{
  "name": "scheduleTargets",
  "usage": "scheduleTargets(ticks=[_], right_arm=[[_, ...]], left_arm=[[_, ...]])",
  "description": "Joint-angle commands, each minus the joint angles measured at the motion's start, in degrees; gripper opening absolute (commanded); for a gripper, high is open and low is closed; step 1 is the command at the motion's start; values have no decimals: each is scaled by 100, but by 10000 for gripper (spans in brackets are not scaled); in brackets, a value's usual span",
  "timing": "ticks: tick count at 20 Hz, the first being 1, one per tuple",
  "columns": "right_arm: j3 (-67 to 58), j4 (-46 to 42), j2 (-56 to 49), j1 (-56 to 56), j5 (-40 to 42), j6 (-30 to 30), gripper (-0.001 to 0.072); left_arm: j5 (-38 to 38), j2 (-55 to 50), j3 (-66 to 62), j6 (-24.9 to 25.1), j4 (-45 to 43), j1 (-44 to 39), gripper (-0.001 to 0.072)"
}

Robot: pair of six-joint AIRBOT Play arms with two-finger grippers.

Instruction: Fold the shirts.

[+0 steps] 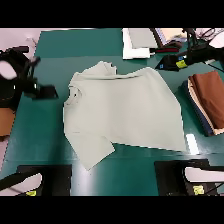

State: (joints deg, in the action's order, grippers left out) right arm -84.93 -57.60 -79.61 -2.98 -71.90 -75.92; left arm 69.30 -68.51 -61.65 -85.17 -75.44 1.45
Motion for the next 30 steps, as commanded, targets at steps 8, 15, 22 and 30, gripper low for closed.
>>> scheduleTargets(ticks=[8, 15, 22, 30], right_arm=[[1849, 109, 1596, 42, 640, 33, 386], [1856, 37, 1615, -122, 28, 35, 385], [3086, -1755, 2197, -1665, -1491, -57, 386], [5753, -1912, 2927, -3705, -1202, -42, 508]], left_arm=[[-831, 1338, 3373, -155, 1530, -74, 555], [-1215, 1322, 3307, -138, 1665, -916, 50], [-1008, 1340, 2371, 15, 1569, -916, 23], [-1174, 1340, 2243, 17, 1591, -916, 23]])
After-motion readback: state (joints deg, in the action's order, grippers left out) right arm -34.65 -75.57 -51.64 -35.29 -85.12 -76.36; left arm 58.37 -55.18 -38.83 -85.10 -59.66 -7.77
